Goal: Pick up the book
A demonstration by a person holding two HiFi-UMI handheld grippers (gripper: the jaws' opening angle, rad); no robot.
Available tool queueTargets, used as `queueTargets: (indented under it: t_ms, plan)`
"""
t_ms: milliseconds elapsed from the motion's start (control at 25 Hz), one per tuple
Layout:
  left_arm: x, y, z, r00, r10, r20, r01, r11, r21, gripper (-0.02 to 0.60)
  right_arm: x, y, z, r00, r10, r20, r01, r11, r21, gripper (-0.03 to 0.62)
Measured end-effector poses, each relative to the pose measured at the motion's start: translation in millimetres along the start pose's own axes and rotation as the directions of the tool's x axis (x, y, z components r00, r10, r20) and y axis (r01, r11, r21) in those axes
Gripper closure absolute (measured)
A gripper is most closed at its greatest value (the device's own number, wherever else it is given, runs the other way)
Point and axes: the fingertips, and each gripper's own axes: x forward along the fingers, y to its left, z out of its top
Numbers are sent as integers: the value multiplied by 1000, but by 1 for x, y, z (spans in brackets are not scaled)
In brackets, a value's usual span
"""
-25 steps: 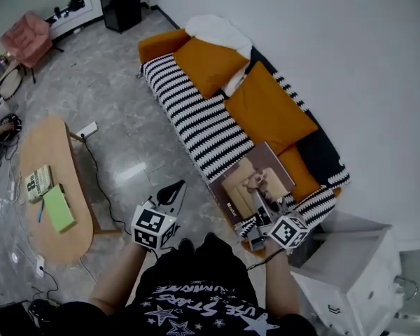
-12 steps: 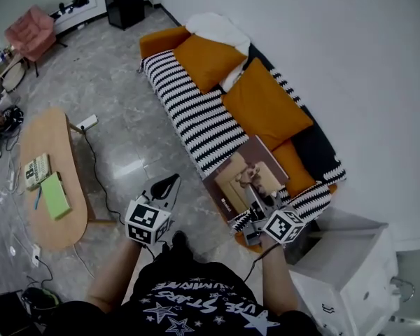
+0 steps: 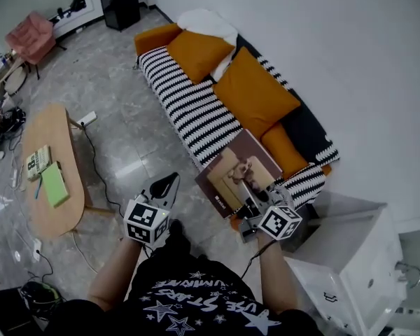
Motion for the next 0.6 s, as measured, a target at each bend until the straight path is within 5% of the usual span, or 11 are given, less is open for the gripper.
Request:
queueTargets:
  t_ms: [280,600]
  plan:
    - [-45,-66,-18,1000,-16,13,16,1000,25,574,-79,17,-27,1000,15,1,-15,1000,-27,444]
    - [-61,-87,-18,1000,-25,12,25,999,31,575,-111,25,-36,1000,1,0,-1,999,-33,444]
